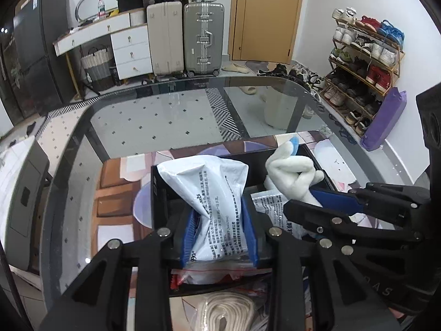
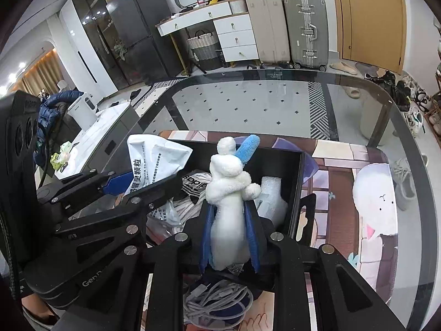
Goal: Organize soft objects
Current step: 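Carry plush toy with right tool while left tool carries sachet over box, then open both tools to drop plush toy and sachet into black box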
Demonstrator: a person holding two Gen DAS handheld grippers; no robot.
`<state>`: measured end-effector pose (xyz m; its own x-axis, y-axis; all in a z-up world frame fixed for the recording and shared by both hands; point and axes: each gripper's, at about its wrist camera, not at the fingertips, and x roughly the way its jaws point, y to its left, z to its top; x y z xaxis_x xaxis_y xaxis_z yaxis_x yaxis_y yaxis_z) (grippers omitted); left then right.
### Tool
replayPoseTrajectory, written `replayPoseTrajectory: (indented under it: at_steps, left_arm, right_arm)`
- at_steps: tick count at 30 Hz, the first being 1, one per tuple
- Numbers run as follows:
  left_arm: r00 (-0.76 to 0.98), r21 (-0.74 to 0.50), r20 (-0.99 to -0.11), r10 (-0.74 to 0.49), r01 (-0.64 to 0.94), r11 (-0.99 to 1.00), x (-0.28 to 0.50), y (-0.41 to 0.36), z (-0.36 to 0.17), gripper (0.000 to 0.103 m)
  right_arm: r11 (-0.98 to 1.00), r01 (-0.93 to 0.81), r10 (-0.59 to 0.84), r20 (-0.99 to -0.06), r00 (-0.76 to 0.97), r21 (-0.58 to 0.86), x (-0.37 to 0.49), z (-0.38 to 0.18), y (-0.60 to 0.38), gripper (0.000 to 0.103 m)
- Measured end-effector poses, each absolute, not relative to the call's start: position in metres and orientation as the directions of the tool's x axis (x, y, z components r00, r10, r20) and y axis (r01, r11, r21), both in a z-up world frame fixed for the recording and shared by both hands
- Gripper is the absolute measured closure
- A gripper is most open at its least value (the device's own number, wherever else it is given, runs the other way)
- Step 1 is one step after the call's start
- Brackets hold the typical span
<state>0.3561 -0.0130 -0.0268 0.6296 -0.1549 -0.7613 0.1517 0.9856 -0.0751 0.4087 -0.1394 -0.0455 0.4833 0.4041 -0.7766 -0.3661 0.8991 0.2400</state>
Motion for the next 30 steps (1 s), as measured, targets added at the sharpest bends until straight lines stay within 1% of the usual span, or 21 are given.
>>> replayPoseTrajectory:
  at_steps: [2, 3, 4, 5, 6, 9, 12, 13, 14, 16, 20, 26, 30]
  left_arm:
    - [0.624, -0.085, -0.765, -0.161, 0.15, 0.985, 0.356, -0.012, -0.027, 0.068]
    - [0.626, -0.081, -0.765, -0.152, 0.141, 0.987, 0.356, -0.01, -0.027, 0.061]
    - [0.631, -0.07, -0.764, -0.133, 0.123, 0.99, 0.356, -0.009, -0.026, 0.05]
    - [0.637, -0.052, -0.764, -0.103, 0.097, 0.994, 0.356, -0.008, -0.026, 0.046]
    - [0.641, -0.051, -0.761, -0.1, 0.095, 0.994, 0.355, -0.007, -0.025, 0.043]
    - [0.648, -0.066, -0.752, -0.118, 0.104, 0.992, 0.354, -0.006, -0.022, 0.04]
    - [0.656, -0.053, -0.749, -0.096, 0.084, 0.995, 0.354, -0.004, -0.02, 0.031]
    - [0.66, -0.046, -0.747, -0.086, 0.077, 0.996, 0.353, -0.003, -0.019, 0.027]
    - [0.664, -0.045, -0.743, -0.082, 0.072, 0.996, 0.353, -0.002, -0.018, 0.027]
    - [0.664, -0.056, -0.742, -0.089, 0.071, 0.996, 0.353, 0.0, -0.018, 0.027]
    - [0.661, -0.062, -0.743, -0.1, 0.08, 0.995, 0.352, 0.001, -0.019, 0.027]
    - [0.672, -0.036, -0.735, -0.096, 0.102, 0.994, 0.341, -0.002, -0.013, 0.025]
    - [0.687, -0.022, -0.72, -0.094, 0.113, 0.993, 0.327, -0.003, -0.007, 0.021]
  right_arm:
    - [0.901, -0.363, 0.399, -0.779, 0.484, 0.237, 0.41, -0.045, -0.14, 0.08]
    - [0.905, -0.356, 0.394, -0.778, 0.489, 0.235, 0.409, -0.044, -0.141, 0.08]
    - [0.907, -0.349, 0.391, -0.778, 0.492, 0.235, 0.409, -0.044, -0.142, 0.08]
    - [0.907, -0.345, 0.394, -0.775, 0.493, 0.241, 0.409, -0.044, -0.144, 0.08]
    - [0.906, -0.344, 0.397, -0.774, 0.494, 0.245, 0.408, -0.043, -0.144, 0.08]
    - [0.907, -0.342, 0.395, -0.773, 0.496, 0.245, 0.404, -0.041, -0.146, 0.079]
    - [0.907, -0.339, 0.399, -0.772, 0.495, 0.251, 0.402, -0.038, -0.147, 0.078]
    - [0.907, -0.335, 0.399, -0.77, 0.497, 0.254, 0.402, -0.038, -0.149, 0.076]
    - [0.908, -0.333, 0.4, -0.768, 0.5, 0.255, 0.401, -0.037, -0.149, 0.073]
    - [0.908, -0.329, 0.4, -0.765, 0.504, 0.258, 0.402, -0.036, -0.149, 0.071]
    - [0.905, -0.332, 0.407, -0.762, 0.503, 0.265, 0.398, -0.034, -0.154, 0.071]
    - [0.899, -0.339, 0.422, -0.75, 0.508, 0.277, 0.386, -0.026, -0.159, 0.07]
    - [0.895, -0.347, 0.431, -0.747, 0.506, 0.281, 0.375, -0.021, -0.161, 0.07]
